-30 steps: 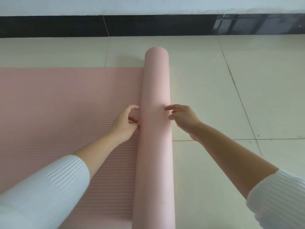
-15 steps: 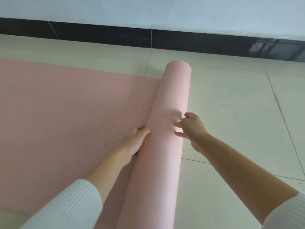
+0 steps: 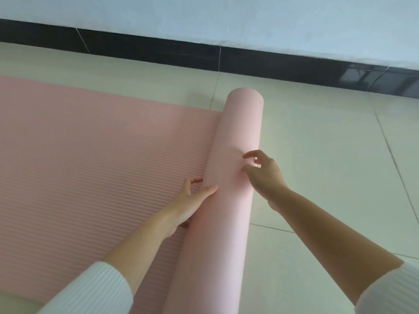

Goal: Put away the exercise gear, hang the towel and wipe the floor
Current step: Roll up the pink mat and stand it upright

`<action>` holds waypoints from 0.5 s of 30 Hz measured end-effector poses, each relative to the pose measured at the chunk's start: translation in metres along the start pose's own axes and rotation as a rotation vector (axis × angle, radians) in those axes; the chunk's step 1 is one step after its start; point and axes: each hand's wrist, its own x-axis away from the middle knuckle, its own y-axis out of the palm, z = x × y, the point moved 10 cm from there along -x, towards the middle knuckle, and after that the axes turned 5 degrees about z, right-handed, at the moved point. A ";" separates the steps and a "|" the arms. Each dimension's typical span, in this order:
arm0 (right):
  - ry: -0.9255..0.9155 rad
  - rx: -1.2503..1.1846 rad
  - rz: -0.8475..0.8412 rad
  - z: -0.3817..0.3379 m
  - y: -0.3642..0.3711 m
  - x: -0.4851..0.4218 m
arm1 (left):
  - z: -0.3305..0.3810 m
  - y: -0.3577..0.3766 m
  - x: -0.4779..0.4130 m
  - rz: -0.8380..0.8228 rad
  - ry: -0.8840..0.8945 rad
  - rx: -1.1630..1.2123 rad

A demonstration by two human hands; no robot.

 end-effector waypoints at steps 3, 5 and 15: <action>0.105 -0.132 0.026 0.019 -0.016 0.003 | 0.008 0.013 0.004 0.000 0.056 -0.054; 0.143 -0.186 0.000 0.030 -0.023 0.005 | 0.017 0.021 0.006 0.032 0.104 -0.104; 0.049 -0.195 -0.105 0.025 -0.015 0.007 | 0.004 0.005 0.006 0.072 0.060 -0.107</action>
